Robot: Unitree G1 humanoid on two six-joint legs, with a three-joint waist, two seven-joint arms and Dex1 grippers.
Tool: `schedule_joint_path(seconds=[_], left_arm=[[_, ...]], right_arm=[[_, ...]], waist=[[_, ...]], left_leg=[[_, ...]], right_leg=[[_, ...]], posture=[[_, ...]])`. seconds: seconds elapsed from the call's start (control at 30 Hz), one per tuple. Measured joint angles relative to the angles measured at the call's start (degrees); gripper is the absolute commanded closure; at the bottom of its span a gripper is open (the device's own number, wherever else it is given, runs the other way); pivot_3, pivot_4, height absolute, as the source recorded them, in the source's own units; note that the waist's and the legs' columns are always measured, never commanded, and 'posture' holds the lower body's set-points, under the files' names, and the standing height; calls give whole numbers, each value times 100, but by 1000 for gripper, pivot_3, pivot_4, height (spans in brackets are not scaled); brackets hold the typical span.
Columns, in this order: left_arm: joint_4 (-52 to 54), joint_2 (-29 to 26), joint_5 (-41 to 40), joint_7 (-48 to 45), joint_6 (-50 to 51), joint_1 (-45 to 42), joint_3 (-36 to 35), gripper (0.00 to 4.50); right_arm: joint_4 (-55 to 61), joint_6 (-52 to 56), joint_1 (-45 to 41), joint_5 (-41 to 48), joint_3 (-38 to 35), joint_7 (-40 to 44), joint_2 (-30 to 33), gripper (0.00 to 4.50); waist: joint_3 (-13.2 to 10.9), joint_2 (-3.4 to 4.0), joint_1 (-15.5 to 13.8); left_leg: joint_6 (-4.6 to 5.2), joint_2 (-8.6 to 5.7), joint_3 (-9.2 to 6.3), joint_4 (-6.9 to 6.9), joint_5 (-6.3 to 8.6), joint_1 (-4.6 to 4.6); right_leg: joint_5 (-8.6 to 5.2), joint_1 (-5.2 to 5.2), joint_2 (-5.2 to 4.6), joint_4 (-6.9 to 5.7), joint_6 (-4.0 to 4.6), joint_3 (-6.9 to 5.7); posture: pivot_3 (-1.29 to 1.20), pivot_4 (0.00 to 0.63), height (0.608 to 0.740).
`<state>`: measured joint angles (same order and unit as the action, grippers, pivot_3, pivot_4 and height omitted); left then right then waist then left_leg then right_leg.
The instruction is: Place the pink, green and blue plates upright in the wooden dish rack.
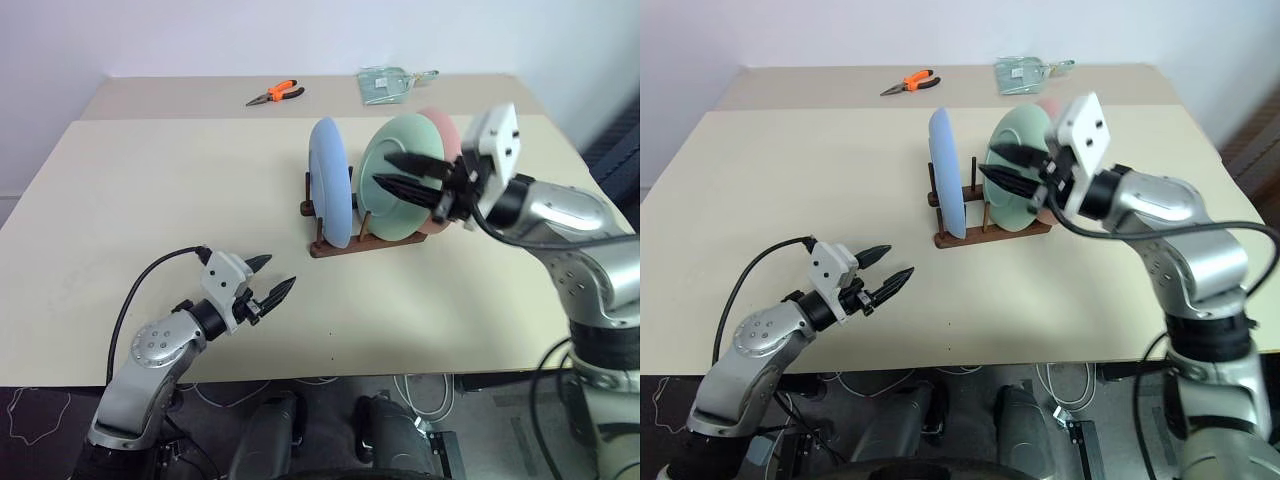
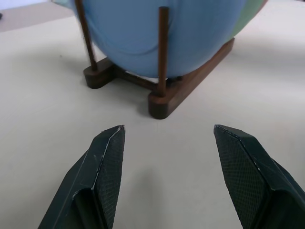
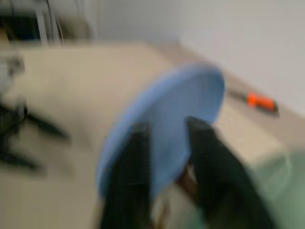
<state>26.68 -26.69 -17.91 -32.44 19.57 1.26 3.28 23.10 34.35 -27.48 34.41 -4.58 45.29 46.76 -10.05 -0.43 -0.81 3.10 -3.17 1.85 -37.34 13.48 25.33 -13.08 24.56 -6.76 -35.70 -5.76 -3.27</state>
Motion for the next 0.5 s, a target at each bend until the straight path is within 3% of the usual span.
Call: schedule_joint_path(seconds=[0.13,0.23,0.5], left_arm=[[-153,-4,4,-170,-18,-184,125,1474],[-208,25,4,-263,-21,-295,262,1474],[-311,101,29,-361,-21,-469,337,1474]], right_arm=[[323,-197,948,-453,-297,241,674,4463],[341,-357,1272,-810,-289,235,768,4463],[-43,-940,1331,-1965,224,81,811,4463]], waist=[[1,1,8],[1,3,16],[1,3,2]], left_leg=[[2,0,-1,0,1,-1],[2,1,0,-3,1,-1],[6,0,0,-9,3,0]], right_leg=[[0,-7,0,12,1,0],[0,-7,1,14,0,0],[1,-12,2,19,-1,-1]], posture=[[0,150,740],[0,150,740],[0,150,740]])
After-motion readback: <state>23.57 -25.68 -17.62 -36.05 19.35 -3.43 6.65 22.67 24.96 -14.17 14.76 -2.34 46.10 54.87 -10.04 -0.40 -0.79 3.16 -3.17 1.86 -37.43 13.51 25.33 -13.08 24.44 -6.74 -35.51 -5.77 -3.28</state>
